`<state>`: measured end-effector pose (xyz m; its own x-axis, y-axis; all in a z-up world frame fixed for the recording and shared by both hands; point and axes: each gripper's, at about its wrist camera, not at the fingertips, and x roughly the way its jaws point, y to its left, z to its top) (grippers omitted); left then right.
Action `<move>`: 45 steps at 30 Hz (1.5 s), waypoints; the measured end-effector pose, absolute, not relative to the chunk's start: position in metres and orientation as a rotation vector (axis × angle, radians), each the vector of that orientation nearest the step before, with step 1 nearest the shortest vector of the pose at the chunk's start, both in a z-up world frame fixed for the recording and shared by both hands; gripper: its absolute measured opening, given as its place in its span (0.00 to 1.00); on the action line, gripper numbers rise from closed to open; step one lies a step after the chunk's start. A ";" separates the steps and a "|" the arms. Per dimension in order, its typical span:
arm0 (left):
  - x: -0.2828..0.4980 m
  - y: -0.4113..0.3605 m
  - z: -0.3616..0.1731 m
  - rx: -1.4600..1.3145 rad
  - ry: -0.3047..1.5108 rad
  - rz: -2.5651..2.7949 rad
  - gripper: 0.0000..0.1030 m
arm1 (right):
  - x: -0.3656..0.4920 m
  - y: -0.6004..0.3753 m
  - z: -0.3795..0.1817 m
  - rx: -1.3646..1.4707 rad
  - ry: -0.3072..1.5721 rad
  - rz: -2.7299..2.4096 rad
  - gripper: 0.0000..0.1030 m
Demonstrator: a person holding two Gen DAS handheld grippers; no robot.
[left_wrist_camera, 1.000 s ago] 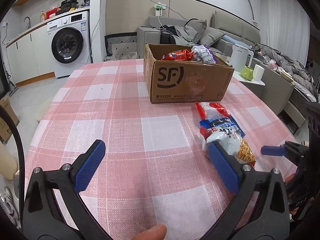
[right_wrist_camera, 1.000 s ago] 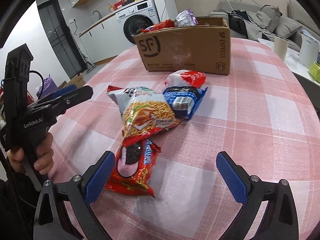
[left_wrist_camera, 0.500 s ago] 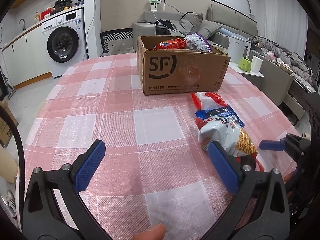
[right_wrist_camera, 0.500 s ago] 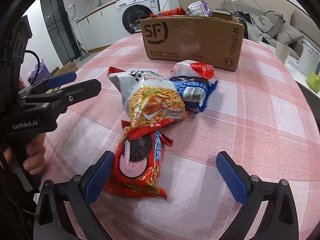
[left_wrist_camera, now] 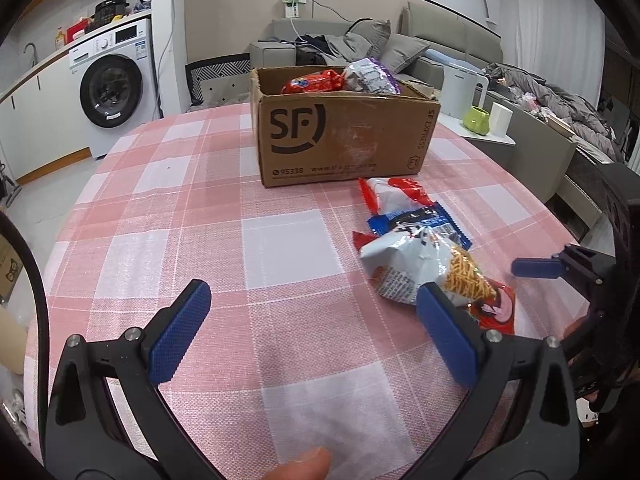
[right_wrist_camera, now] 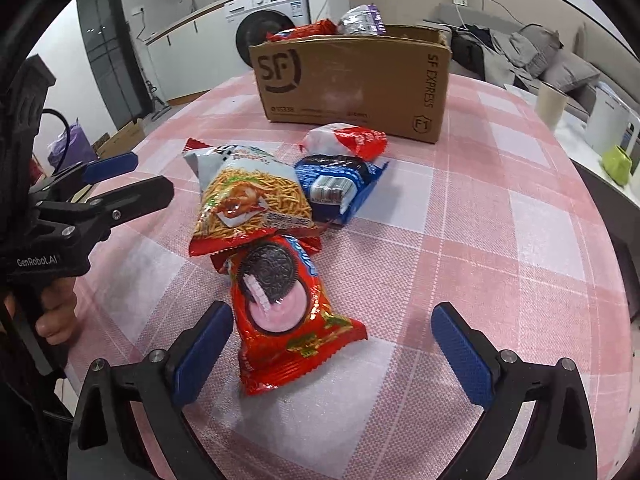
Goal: Organize snacks
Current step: 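Grasp a red Oreo pack with the right gripper while the left gripper grasps the white noodle-snack bag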
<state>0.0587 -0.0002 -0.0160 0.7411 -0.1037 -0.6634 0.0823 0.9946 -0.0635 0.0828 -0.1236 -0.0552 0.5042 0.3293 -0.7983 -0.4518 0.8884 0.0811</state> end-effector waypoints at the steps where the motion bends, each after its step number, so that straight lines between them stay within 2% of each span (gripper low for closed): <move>1: 0.059 -0.002 -0.016 -0.028 0.729 -0.107 0.99 | 0.083 -0.122 -0.056 -0.153 0.930 0.483 0.90; 2: 0.059 -0.004 -0.016 -0.028 0.732 -0.117 1.00 | 0.083 -0.120 -0.056 -0.155 0.933 0.495 0.83; 3: 0.059 -0.005 -0.016 -0.030 0.735 -0.124 1.00 | 0.082 -0.119 -0.056 -0.161 0.924 0.499 0.81; 5: 0.060 -0.008 -0.016 -0.030 0.738 -0.136 1.00 | 0.081 -0.117 -0.055 -0.157 0.915 0.533 0.69; 11: 0.063 -0.013 -0.017 -0.024 0.746 -0.151 1.00 | 0.080 -0.125 -0.054 -0.102 0.903 0.574 0.44; 33: 0.085 -0.039 -0.016 -0.049 0.790 -0.249 0.99 | 0.080 -0.170 -0.049 -0.014 0.881 0.440 0.44; 45: 0.099 -0.049 -0.038 -0.008 0.876 -0.271 0.99 | 0.080 -0.169 -0.049 -0.005 0.882 0.449 0.44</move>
<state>0.0994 -0.0487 -0.0378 0.6080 -0.2377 -0.7575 0.2311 0.9658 -0.1176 0.0800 -0.1688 -0.0490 0.5488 0.3774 -0.7459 -0.3815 0.9070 0.1783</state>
